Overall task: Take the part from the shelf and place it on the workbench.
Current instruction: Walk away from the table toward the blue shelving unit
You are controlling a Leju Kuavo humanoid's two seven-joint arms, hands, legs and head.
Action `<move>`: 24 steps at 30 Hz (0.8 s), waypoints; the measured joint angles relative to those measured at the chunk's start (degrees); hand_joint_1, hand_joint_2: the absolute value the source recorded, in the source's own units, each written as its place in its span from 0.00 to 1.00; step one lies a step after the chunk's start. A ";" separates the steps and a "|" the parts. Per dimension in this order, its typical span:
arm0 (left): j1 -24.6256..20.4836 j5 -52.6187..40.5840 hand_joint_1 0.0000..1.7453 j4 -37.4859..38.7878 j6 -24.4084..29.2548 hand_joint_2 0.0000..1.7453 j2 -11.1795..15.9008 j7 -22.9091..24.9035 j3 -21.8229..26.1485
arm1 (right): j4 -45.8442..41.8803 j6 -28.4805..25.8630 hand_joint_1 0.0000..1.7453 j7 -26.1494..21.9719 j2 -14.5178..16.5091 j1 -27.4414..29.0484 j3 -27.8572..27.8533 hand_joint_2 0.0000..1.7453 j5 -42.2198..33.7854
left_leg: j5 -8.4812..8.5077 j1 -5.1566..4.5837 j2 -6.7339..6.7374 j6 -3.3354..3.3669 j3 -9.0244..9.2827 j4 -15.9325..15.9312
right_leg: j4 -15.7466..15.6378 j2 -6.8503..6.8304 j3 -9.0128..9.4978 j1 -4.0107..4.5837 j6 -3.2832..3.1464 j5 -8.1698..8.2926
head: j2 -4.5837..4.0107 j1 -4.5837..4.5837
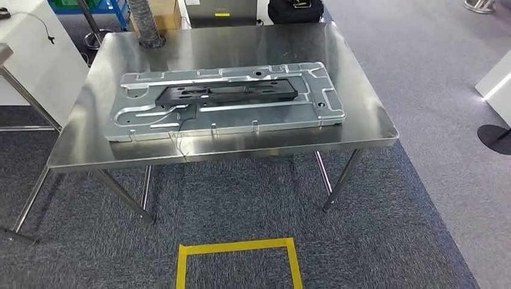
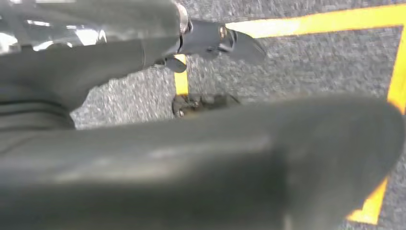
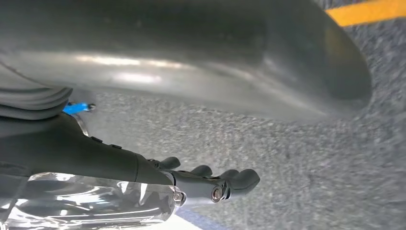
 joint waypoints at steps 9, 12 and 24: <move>0.11 -0.91 0.00 0.00 -0.60 0.00 -0.09 -0.36 -0.06 | 0.99 2.93 0.00 -1.02 0.05 -0.48 0.60 1.00 1.02 | 6.22 0.22 0.35 0.83 -8.08 0.74 | 13.10 0.36 0.85 -1.08 2.05 -8.35 | 0.00 0.00; 0.18 -1.07 0.00 0.00 -0.04 0.00 0.08 -0.35 -0.07 | 1.22 4.31 0.00 -0.82 0.23 -0.86 0.86 1.00 1.61 | 7.53 0.15 0.31 -0.06 -10.10 1.92 | 0.65 0.40 9.69 -0.98 1.50 -8.27 | 0.00 0.01; 1.24 -1.77 0.00 -0.02 1.15 0.00 1.93 -0.66 -0.09 | 2.16 7.99 0.00 1.38 2.24 -1.10 2.10 1.00 3.17 | -0.31 0.62 -0.13 -2.14 -11.03 16.97 | -1.31 -0.21 2.67 -0.07 -1.72 -2.80 | -0.02 0.00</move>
